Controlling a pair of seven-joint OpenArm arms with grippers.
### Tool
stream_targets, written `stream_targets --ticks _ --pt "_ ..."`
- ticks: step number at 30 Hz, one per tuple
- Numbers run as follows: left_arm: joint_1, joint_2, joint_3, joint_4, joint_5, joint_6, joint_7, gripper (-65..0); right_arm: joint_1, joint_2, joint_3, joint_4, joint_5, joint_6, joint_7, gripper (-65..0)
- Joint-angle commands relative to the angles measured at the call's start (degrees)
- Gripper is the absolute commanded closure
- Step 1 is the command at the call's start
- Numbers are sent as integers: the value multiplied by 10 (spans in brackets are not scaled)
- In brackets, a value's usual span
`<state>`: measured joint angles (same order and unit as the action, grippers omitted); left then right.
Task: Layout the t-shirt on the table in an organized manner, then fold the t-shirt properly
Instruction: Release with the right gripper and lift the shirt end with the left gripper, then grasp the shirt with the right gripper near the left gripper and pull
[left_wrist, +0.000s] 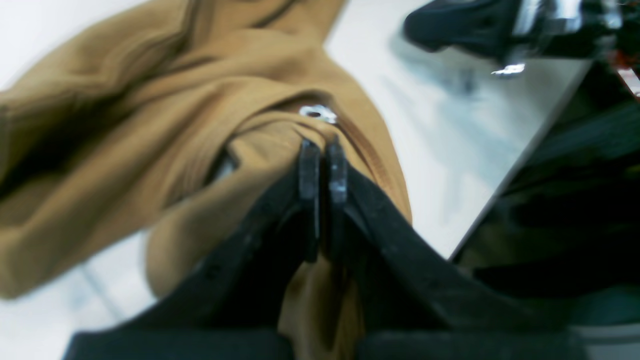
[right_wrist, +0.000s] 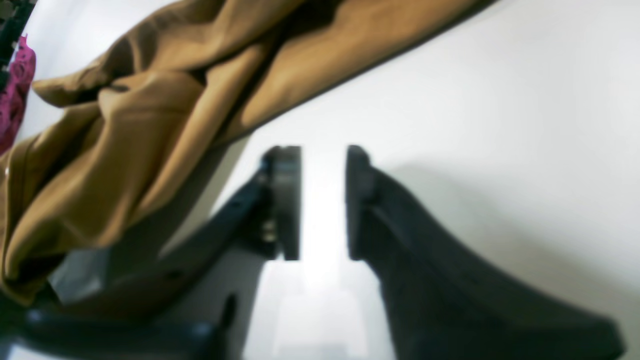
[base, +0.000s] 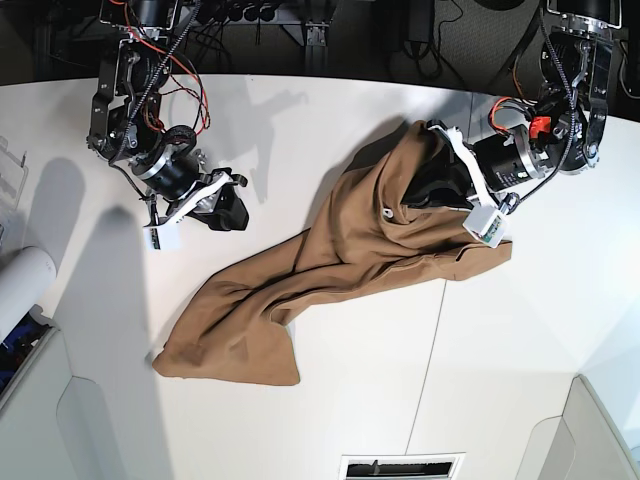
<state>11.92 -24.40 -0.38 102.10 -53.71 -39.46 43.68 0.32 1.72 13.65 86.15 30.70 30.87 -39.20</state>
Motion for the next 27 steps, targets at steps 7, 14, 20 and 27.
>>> stream_targets --ticks 7,14,20,27 --pt "10 0 -2 38 -103 -5 30 0 9 -7 1 12 13 10 11 0" --pt "9 26 5 60 -114 -5 32 0 7 -8 -43 12 35 17 -38 0" --pt "9 45 5 60 -149 -5 34 0 10 -8 -129 12 39 17 -5 0" --pt "10 118 -20 60 -189 -5 50 0 31 -56 -149 12 -23 18 63 0"
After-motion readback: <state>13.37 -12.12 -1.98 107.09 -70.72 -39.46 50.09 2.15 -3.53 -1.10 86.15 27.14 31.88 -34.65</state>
